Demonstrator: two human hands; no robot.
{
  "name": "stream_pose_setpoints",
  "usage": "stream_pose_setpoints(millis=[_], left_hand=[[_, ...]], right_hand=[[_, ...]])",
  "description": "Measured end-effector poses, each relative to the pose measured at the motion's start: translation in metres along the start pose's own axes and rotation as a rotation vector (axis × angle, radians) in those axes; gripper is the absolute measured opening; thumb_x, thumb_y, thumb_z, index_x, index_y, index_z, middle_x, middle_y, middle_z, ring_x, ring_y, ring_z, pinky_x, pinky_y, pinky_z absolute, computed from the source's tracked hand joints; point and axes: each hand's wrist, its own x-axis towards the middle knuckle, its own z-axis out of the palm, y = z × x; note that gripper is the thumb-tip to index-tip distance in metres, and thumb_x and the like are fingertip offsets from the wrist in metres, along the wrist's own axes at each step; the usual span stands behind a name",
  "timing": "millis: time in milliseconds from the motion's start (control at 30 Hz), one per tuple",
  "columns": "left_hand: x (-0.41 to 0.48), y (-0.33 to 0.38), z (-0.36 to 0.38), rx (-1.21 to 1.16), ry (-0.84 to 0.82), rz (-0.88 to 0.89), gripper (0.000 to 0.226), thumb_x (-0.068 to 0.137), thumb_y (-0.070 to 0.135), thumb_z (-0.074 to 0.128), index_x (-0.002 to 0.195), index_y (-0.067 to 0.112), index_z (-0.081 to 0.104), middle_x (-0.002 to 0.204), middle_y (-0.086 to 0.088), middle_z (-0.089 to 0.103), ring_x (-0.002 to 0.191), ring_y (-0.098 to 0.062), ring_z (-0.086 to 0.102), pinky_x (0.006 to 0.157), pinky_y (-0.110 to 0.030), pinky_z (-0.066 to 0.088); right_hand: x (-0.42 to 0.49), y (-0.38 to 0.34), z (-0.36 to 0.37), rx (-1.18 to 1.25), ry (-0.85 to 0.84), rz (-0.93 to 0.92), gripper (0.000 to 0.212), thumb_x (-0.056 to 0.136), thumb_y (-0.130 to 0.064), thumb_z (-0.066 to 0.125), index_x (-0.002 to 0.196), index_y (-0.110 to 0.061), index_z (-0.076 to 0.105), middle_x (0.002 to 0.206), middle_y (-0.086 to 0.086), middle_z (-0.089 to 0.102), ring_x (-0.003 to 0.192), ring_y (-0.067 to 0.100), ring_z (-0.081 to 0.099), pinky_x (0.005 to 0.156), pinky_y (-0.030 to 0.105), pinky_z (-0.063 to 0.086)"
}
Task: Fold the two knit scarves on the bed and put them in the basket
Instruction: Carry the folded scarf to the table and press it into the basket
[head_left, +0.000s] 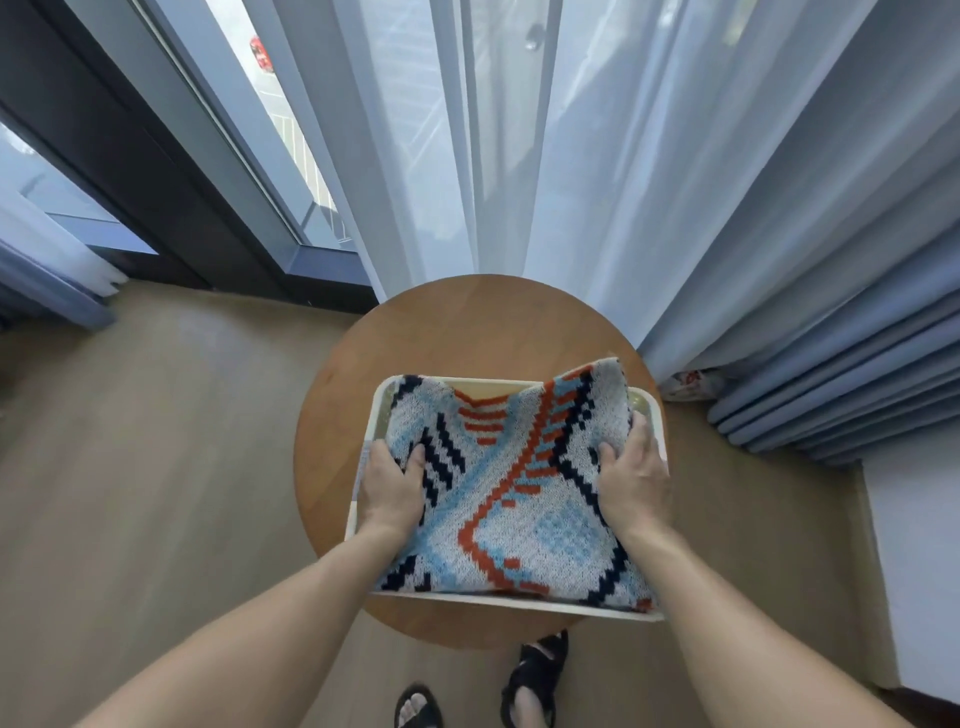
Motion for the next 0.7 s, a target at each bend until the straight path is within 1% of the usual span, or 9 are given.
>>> stream_pose_setpoints(millis=[100,167,233,300,367,467,567,633,700], left_hand=[[0.003,-0.01,0.012,0.004,0.001,-0.024,0.028,0.1,0.035,0.049,0.111,0.01,0.044,0.099,-0.004,0.055,0.082,-0.018,0.052,0.065,-0.029,0.039],[0.002,-0.015,0.015,0.045,-0.005,-0.037,0.034,0.1,0.037,0.048,0.118,0.009,0.042,0.106,-0.009,0.058,0.088,-0.023,0.055,0.068,-0.033,0.042],[0.0,-0.016,0.015,0.057,-0.028,-0.033,0.042,0.101,0.034,0.047,0.131,0.008,0.036,0.121,-0.013,0.057,0.096,-0.023,0.055,0.074,-0.035,0.045],[-0.004,-0.018,0.015,0.099,-0.045,0.041,0.057,0.1,0.03,0.047,0.147,0.012,0.021,0.145,-0.012,0.042,0.123,-0.026,0.049,0.097,-0.041,0.045],[-0.01,-0.019,0.017,0.265,-0.007,0.235,0.067,0.096,0.03,0.048,0.152,0.013,0.014,0.155,-0.01,0.028,0.141,-0.025,0.03,0.114,-0.042,0.029],[-0.005,-0.018,0.024,0.563,-0.006,0.632,0.072,0.088,0.038,0.042,0.15,0.008,0.021,0.158,-0.011,0.025,0.148,-0.027,0.017,0.12,-0.046,0.015],[0.012,-0.014,0.037,0.81,-0.091,0.808,0.075,0.092,0.045,0.032,0.154,0.008,0.015,0.163,-0.012,0.008,0.15,-0.023,-0.001,0.119,-0.042,-0.002],[0.027,-0.02,0.044,0.907,-0.175,0.782,0.077,0.095,0.053,0.018,0.154,0.011,-0.009,0.161,-0.009,-0.019,0.147,-0.02,-0.025,0.117,-0.04,-0.015],[0.038,-0.031,0.048,0.975,-0.237,0.697,0.081,0.094,0.061,0.01,0.148,0.013,-0.025,0.155,-0.009,-0.036,0.142,-0.02,-0.036,0.114,-0.038,-0.024]], right_hand=[[0.001,0.004,0.011,-0.073,-0.045,-0.006,0.068,0.104,-0.026,0.036,0.155,-0.013,-0.008,0.161,0.013,0.017,0.142,0.032,0.031,0.107,0.043,0.037],[0.003,0.007,0.017,-0.079,-0.069,0.023,0.073,0.103,-0.02,0.037,0.153,-0.014,-0.017,0.162,0.013,0.011,0.145,0.032,0.024,0.111,0.043,0.033],[0.004,0.009,0.019,-0.079,-0.099,0.043,0.076,0.102,-0.018,0.038,0.152,-0.015,-0.019,0.163,0.012,0.006,0.147,0.031,0.02,0.114,0.042,0.028],[-0.001,0.007,0.02,-0.168,-0.045,-0.05,0.08,0.096,-0.016,0.045,0.154,-0.01,-0.01,0.161,0.015,0.008,0.146,0.033,0.019,0.116,0.043,0.025],[-0.006,0.004,0.022,-0.337,0.066,-0.275,0.082,0.084,-0.017,0.058,0.153,-0.003,0.014,0.155,0.017,0.024,0.143,0.034,0.024,0.119,0.047,0.021],[-0.004,-0.003,0.031,-0.473,0.022,-0.601,0.073,0.08,-0.029,0.061,0.148,-0.012,0.038,0.156,0.012,0.029,0.147,0.031,0.02,0.119,0.051,0.01],[0.013,0.004,0.047,-0.622,-0.082,-0.672,0.068,0.089,-0.048,0.04,0.151,-0.019,0.033,0.162,0.008,0.016,0.15,0.026,0.006,0.119,0.052,0.005],[0.024,0.017,0.055,-0.685,-0.134,-0.585,0.074,0.093,-0.057,0.027,0.154,-0.017,0.019,0.163,0.005,0.002,0.15,0.024,-0.007,0.12,0.053,-0.002],[0.029,0.031,0.062,-0.707,-0.16,-0.491,0.079,0.092,-0.065,0.013,0.153,-0.018,-0.004,0.16,0.001,-0.019,0.147,0.025,-0.024,0.118,0.052,-0.013]])
